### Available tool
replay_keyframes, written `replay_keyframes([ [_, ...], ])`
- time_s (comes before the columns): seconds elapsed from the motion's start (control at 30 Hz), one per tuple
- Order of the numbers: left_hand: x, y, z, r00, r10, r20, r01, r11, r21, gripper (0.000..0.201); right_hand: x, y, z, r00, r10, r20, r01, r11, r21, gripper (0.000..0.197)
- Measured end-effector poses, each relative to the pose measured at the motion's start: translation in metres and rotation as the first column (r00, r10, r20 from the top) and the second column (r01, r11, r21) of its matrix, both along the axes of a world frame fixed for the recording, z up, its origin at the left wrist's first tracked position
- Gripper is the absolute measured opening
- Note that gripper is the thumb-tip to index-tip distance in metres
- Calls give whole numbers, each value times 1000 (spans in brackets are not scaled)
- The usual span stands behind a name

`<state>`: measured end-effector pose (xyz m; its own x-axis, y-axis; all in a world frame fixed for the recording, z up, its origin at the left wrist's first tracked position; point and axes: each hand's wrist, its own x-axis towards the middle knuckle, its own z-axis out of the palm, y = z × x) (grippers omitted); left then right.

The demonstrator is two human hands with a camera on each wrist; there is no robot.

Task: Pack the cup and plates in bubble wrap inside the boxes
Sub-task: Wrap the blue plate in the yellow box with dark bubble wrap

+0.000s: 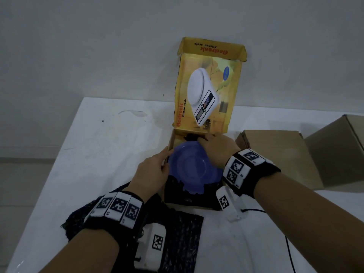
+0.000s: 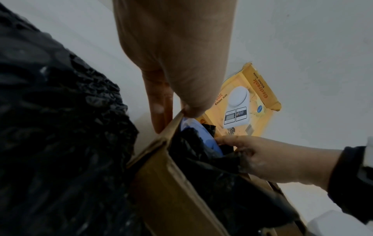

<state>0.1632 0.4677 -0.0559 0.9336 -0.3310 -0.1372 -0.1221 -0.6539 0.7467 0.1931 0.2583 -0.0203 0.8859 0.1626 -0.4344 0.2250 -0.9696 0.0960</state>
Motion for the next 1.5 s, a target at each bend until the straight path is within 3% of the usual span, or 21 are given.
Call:
replay_keyframes([
  [0.17,0,1,-1,1000,1,1,-1,1000,6,47,5,-3,7,993,-78,-85,87,990,108,54],
  [0.27,0,1,-4,1000,7,6,-7,1000,4,46,1,-1,6,991,-49,-127,58,996,62,68],
  [0.37,0,0,-3,1000,-3,11,3,1000,3,46,1,0,13,987,-73,-142,87,991,97,60],
  [0.5,0,-1,-2,1000,1,16,-2,1000,18,46,-15,8,13,982,-131,-135,99,970,-222,55],
  [0.6,1,-1,-3,1000,5,15,-6,999,38,45,-28,11,1,969,-187,-162,134,947,-293,60],
  [0.83,3,7,3,993,6,-114,-9,1000,-24,39,-49,7,18,983,-153,-104,153,988,-11,67],
  [0.9,5,12,8,991,-1,-134,-10,997,-80,38,-64,15,21,993,-78,93,62,985,161,51],
  [0.97,4,16,13,992,-4,-124,-7,996,-90,37,-85,28,24,920,32,391,-164,937,309,37],
  [1.0,4,18,15,993,-9,-120,-2,996,-85,36,-97,36,25,889,81,450,-277,879,388,34],
  [1.1,0,21,19,990,-19,-136,11,998,-64,33,-135,58,13,889,277,364,-440,735,516,18],
  [1.13,-2,21,19,990,-18,-141,10,998,-61,34,-145,64,7,903,336,267,-429,732,530,20],
  [1.2,-5,21,18,990,-19,-139,10,998,-61,36,-157,66,-11,914,406,29,-373,806,459,51],
  [1.27,-8,21,16,991,-16,-134,7,997,-71,36,-163,63,-22,914,401,-61,-343,845,411,66],
  [1.4,-8,21,12,991,-14,-133,5,997,-71,37,-171,56,-31,915,389,109,-395,807,439,25],
  [1.5,-7,20,12,991,-13,-131,5,998,-63,37,-174,50,-18,951,280,129,-304,790,533,7],
])
